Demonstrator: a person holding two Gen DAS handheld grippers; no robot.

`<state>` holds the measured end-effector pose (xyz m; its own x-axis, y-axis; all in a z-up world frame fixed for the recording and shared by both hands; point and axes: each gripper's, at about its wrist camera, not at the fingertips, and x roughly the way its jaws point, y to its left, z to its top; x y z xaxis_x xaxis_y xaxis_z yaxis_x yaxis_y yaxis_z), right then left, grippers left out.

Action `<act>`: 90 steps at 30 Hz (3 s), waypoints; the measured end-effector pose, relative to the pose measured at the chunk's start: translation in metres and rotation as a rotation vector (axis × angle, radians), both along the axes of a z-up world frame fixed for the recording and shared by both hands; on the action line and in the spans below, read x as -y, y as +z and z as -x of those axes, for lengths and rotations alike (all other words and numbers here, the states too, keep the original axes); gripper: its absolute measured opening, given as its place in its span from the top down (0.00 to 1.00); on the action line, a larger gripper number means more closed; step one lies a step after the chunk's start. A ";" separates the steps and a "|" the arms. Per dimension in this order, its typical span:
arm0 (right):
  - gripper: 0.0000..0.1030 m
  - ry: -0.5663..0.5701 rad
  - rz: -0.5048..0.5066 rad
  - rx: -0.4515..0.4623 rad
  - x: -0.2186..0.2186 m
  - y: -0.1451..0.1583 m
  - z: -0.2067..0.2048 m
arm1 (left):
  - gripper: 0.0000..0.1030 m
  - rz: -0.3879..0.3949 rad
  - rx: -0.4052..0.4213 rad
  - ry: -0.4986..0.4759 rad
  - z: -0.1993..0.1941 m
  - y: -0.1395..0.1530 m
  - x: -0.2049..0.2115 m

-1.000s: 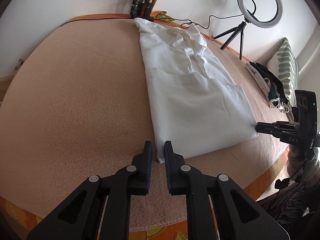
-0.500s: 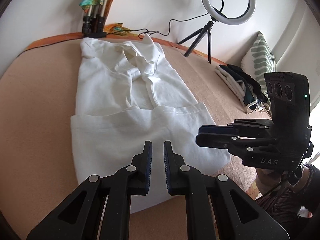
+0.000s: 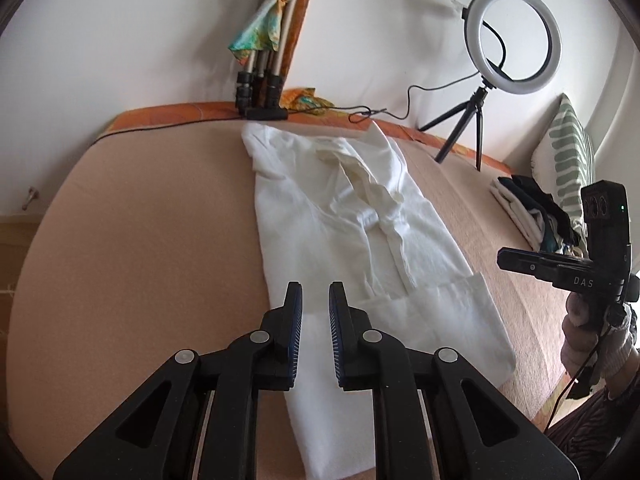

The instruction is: Fold small clothes

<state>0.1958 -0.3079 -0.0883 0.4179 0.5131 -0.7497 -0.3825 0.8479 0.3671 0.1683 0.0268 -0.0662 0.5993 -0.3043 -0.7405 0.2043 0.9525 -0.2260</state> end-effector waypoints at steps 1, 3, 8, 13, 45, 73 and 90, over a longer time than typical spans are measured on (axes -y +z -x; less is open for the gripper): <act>0.69 -0.008 -0.005 0.007 0.003 0.003 -0.005 | 0.88 -0.002 0.006 0.008 -0.008 0.004 -0.004; 0.67 -0.015 -0.010 0.018 0.007 0.006 -0.018 | 0.86 -0.013 0.017 0.016 -0.026 0.009 -0.011; 0.65 0.007 -0.003 0.019 0.009 0.008 -0.064 | 0.77 0.003 0.005 0.007 -0.072 0.004 -0.024; 0.58 -0.021 -0.085 -0.007 0.016 -0.001 -0.125 | 0.59 0.060 -0.016 0.021 -0.116 -0.011 -0.036; 0.98 -0.021 -0.177 -0.090 -0.005 -0.064 -0.257 | 0.94 0.212 -0.055 -0.037 -0.240 -0.061 -0.018; 0.98 0.093 -0.128 0.045 -0.029 0.005 -0.215 | 0.95 0.244 0.049 -0.115 -0.208 0.000 -0.014; 0.98 0.146 -0.074 0.152 -0.032 0.068 -0.070 | 0.95 0.173 0.126 -0.176 -0.078 0.046 -0.014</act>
